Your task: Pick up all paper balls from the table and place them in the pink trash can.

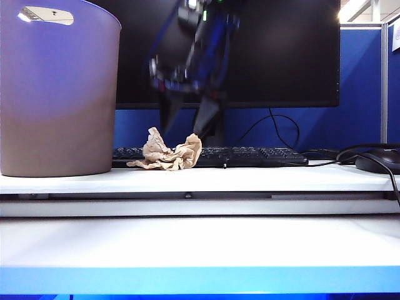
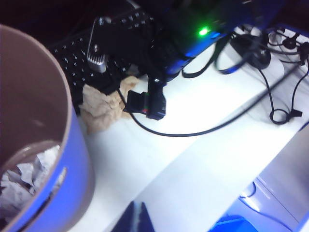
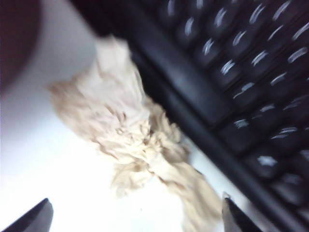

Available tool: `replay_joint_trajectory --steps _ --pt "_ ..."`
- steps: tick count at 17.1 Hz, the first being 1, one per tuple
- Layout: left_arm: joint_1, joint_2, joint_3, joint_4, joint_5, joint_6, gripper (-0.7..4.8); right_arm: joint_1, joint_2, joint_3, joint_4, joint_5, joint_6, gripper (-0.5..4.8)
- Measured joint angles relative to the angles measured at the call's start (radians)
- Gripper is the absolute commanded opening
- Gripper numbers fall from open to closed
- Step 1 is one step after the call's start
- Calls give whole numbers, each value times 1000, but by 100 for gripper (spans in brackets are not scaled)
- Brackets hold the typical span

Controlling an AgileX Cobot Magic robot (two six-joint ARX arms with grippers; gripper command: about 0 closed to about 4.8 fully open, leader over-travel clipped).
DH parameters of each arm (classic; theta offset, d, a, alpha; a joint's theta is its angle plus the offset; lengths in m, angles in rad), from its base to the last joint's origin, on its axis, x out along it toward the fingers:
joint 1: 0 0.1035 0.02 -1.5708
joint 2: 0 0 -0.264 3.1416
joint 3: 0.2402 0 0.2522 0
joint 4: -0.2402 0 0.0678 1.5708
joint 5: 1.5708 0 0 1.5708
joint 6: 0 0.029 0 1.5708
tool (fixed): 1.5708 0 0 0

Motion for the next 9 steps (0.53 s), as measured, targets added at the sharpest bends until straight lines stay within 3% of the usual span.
replay_joint_trajectory --steps 2,4,5,6,9 --pt "0 0 0 -7 -2 -2 -5 2 29 0 0 -7 -2 462" --pt "0 0 0 -11 -25 -2 -5 2 46 1 2 -7 -2 176" --pt "0 0 0 -11 -29 -2 -5 2 58 1 0 -12 -3 99" --pt "0 0 0 -11 -45 -2 -5 2 66 0 -3 -28 -3 -16" --pt "0 -10 0 -11 -140 -2 -5 4 63 1 0 -59 -17 -1"
